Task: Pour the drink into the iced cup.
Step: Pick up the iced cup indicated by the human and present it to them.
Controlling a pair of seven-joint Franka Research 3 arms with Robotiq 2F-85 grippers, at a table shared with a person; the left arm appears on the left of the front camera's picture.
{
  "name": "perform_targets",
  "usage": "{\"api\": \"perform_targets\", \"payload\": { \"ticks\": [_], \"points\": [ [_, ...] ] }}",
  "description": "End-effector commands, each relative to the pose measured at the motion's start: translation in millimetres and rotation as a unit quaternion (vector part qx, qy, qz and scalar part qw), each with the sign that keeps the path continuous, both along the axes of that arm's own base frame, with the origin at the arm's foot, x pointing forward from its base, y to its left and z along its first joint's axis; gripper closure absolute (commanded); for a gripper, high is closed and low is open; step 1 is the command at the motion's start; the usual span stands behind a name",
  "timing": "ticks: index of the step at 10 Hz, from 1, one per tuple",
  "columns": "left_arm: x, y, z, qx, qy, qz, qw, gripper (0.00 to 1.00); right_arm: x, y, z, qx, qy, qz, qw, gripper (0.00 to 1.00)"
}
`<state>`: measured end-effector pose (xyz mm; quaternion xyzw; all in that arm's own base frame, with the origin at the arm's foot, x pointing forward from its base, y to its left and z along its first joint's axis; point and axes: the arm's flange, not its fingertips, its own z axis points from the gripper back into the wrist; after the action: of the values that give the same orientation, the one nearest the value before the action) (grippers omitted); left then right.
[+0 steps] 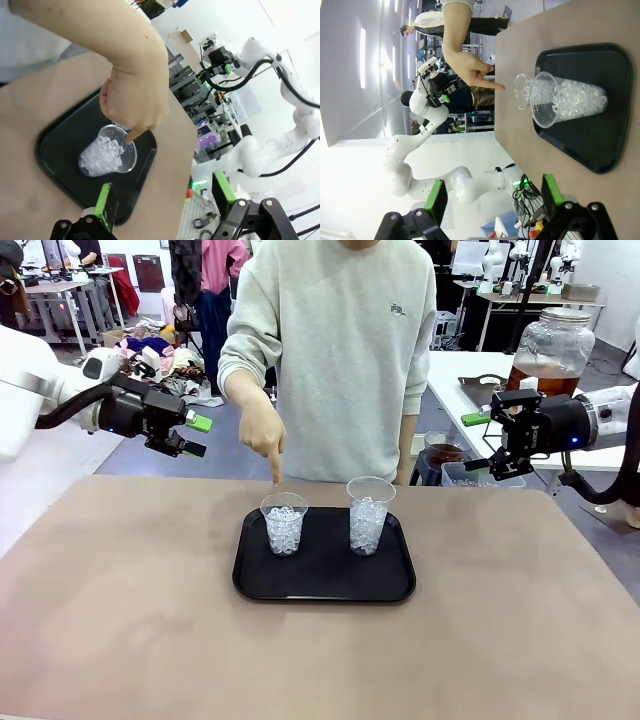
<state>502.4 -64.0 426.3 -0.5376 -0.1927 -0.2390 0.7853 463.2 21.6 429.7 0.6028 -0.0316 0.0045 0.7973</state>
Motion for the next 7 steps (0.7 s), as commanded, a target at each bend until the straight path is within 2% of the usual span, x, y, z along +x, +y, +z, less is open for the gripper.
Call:
{"api": "perform_targets", "payload": {
  "ticks": [1, 2, 3, 7],
  "points": [
    [-6.2, 8.1, -10.4, -0.023, -0.052, -0.027, 0.998, 0.0, -0.4, 0.2, 0.3, 0.002, 0.0, 0.0, 1.0, 0.0],
    [-8.5, 9.6, -9.9, -0.012, -0.054, -0.049, 0.997, 0.0, -0.4, 0.2, 0.3, 0.002, 0.0, 0.0, 1.0, 0.0],
    [-0.8, 3.6, -3.7, -0.002, -0.03, -0.012, 0.999, 0.0, -0.4, 0.2, 0.3, 0.002, 0.0, 0.0, 1.0, 0.0],
    [-0.8, 3.6, -3.7, -0.002, -0.03, -0.012, 0.999, 0.0, -0.4, 0.2, 0.3, 0.002, 0.0, 0.0, 1.0, 0.0]
  ]
}}
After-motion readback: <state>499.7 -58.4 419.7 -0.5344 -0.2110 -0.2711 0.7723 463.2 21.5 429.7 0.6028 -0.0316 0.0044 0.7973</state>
